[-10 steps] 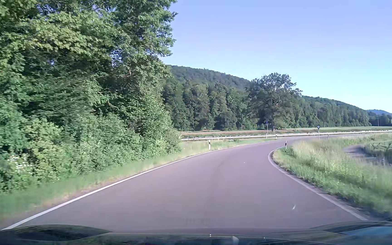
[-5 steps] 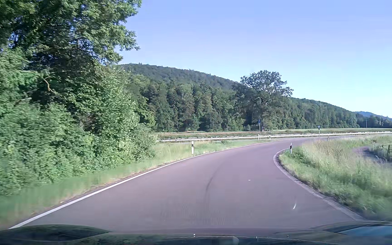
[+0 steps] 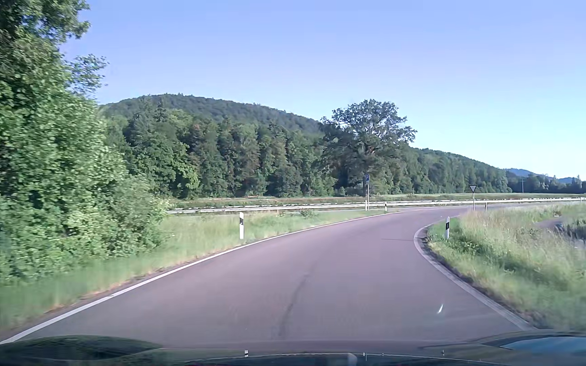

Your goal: Follow the waypoints while adhering to traffic rules and regulations

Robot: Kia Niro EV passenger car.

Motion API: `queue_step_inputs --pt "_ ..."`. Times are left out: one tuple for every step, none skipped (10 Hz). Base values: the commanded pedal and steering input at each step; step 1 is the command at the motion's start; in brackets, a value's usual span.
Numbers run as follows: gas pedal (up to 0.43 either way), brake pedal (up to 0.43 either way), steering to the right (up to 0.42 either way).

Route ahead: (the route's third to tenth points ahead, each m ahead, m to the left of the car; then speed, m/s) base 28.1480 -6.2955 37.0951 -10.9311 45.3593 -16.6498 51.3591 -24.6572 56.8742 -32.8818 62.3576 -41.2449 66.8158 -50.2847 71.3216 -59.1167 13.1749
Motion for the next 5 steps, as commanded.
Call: queue_step_inputs --pt "0.059 0.0 0.067" --pt "0.059 0.0 0.069" --pt "0.059 0.0 0.071" --pt "0.059 0.0 0.073" --pt "0.059 0.0 0.075"
